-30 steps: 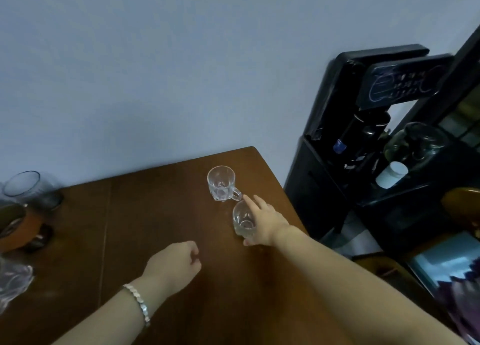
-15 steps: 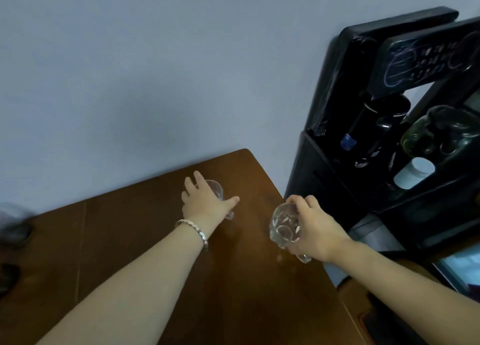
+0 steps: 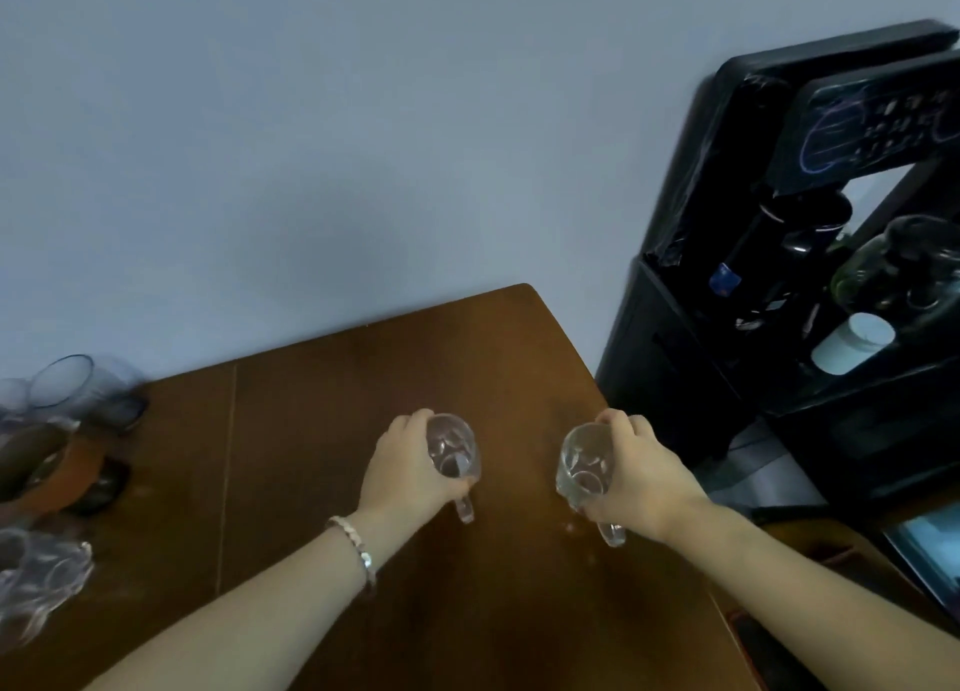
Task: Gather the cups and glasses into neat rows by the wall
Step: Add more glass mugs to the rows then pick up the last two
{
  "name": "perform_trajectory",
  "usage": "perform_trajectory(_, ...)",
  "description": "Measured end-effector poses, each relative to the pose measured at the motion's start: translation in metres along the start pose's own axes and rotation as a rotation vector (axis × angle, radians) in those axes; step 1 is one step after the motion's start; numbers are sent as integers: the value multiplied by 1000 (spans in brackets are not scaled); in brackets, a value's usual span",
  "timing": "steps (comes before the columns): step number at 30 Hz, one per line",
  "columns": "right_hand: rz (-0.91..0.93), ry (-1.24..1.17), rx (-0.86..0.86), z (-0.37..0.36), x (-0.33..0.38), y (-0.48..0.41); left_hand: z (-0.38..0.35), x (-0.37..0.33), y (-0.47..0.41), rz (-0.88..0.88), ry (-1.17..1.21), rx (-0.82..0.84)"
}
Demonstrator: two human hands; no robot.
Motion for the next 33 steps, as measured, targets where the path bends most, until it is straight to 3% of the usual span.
perform_trajectory(5,102,-7,22,-29,59,46,24,55,97,2,20,48)
perform_trajectory(19,324,128,188,-218,282,193,159,324,277,216,22,-220)
perform_trajectory(26,212,93,190,-298,350,232,202,424,280,166,-100,-148)
perform_trajectory(33,121,61,143,-327,380,239,214,434,228,50,-233,-78)
Point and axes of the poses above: each hand's wrist, its own y-axis away from the middle knuckle, its own z-axis out of the back of the hand, x = y × z, the point moved 9 cm from there along -y, towards the middle knuckle, and after that the axes turned 2 degrees about -y, right-handed, at the moved point
